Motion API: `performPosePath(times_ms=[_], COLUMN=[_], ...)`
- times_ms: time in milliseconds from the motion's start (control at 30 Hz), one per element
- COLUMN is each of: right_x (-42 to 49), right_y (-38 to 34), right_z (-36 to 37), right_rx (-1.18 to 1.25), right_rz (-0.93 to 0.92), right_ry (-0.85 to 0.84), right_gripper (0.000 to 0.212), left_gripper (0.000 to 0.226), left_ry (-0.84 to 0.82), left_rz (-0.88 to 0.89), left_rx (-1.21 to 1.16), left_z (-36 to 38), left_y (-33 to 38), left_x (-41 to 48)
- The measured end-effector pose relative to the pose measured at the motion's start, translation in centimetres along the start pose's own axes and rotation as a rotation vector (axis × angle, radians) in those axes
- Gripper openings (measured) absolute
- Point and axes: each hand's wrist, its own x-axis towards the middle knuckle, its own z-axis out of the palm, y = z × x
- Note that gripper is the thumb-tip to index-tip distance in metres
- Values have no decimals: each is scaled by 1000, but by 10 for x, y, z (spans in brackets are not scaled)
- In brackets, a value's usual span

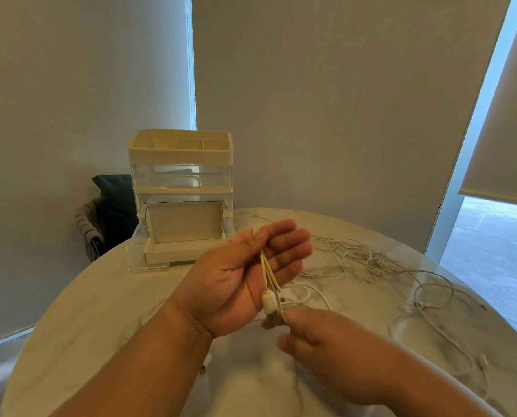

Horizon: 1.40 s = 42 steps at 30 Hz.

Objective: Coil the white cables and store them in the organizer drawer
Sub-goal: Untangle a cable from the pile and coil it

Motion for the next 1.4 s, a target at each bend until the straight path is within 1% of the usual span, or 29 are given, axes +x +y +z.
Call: performPosePath(times_ms=[33,100,167,200,267,300,367,433,467,533,567,633,700,767,867,900,1067,1133,1167,1200,1267,1300,1333,1400], right_x=[0,-4,-7,-9,-9,-10,-11,-9,-8,-7,-6,-3,3,8,15,16,22,22,21,19,13,10,7,3], right_y=[1,-5,-10,-11,-13,-15,-15,-13,-14,-14,-16,-15,-12,-12,-11,-10,-1,0,1,0,-3,-3,-2,-2], right_z=[1,0,-1,0,-1,0,4,4,4,4,3,7,13,20,26,27,30,33,34,34,28,23,17,6], right_rx=[-60,-121,-156,-173,-231,-245,-239,-209,-153,53,174,408,601,736,982,1026,933,850,798,740,612,549,477,300], right_rz=[-11,-31,-12,-9,14,6,-16,-9,-16,3,14,70,120,145,202,203,248,241,222,202,155,132,112,63], right_ry=[-12,-22,-42,-62,-102,-120,-118,-124,-133,-55,-2,113,210,264,324,349,392,356,315,262,170,169,203,312], right_gripper=[20,5,15,27,60,70,80,78,66,23,22,36,33,29,34,35,30,35,33,30,18,10,5,6], left_gripper=[34,33,31,30,33,34,34,33,32,32,32,32,31,29,32,33,30,25,26,28,32,32,31,30], left_ry=[30,80,121,143,203,231,274,298,295,290,297,333,361,380,393,394,388,421,444,464,479,459,424,357], left_rz=[26,53,61,63,88,108,146,153,145,130,137,168,198,213,201,195,184,195,205,213,215,208,193,156], left_rx=[-16,-35,-26,-19,-6,-11,-32,-30,-10,56,87,120,136,154,169,164,77,66,98,167,406,562,737,1060], left_z=[2,5,9,11,11,11,9,8,9,8,8,7,7,7,5,5,9,9,8,7,4,3,3,3], left_y=[1,0,-4,-7,-10,-11,-11,-13,-14,-15,-14,-10,-6,-4,-4,-5,-8,-7,-6,-6,-6,-7,-9,-13], left_x=[0,2,4,5,6,8,9,10,10,10,11,11,12,12,11,11,11,11,12,12,10,8,5,1])
